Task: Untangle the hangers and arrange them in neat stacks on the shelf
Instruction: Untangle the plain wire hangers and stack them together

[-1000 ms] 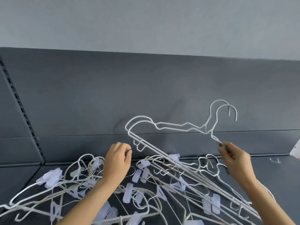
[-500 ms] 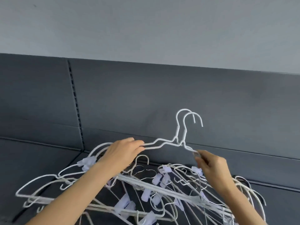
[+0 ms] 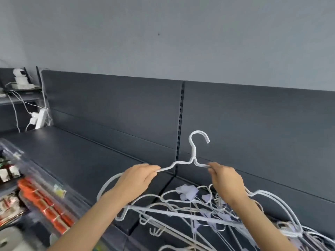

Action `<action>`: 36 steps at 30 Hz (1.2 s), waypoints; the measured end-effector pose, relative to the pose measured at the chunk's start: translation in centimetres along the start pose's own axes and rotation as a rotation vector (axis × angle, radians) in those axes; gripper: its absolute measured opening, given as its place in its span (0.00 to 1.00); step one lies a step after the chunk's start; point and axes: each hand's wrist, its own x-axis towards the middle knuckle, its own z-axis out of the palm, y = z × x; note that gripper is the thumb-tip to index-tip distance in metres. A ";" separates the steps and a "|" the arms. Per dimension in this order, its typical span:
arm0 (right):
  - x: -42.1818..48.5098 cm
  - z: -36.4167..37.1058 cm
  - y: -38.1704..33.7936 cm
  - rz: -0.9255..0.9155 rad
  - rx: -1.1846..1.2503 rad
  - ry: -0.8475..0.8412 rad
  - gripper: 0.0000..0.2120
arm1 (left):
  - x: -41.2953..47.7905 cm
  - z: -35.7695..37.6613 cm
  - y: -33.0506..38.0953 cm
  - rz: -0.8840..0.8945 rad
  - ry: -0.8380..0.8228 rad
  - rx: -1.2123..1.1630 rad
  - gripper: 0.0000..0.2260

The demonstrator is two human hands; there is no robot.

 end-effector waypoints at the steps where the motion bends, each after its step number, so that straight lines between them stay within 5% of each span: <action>1: 1.1 1.5 -2.1 -0.022 0.011 -0.021 0.11 | -0.2 -0.6 -2.6 -0.040 0.003 0.033 0.12; 6: 6.2 10.0 -12.5 -0.127 0.054 -0.115 0.11 | -2.0 -2.6 -15.7 -0.229 0.048 0.076 0.23; 10: 8.3 15.3 -18.2 -0.200 0.139 -0.179 0.12 | -3.2 -3.1 -25.0 -0.414 -0.018 0.197 0.08; 20: 8.9 19.4 -16.8 -0.012 0.188 -0.304 0.15 | -1.1 -1.2 -34.7 -0.783 -0.102 0.189 0.08; 29: 8.1 21.4 -15.2 0.067 0.176 -0.314 0.12 | 0.5 0.5 -36.5 -0.708 -0.271 0.444 0.15; 36: 7.7 21.1 -15.2 0.070 0.150 -0.281 0.14 | 2.5 0.7 -34.6 -0.498 -0.182 0.497 0.13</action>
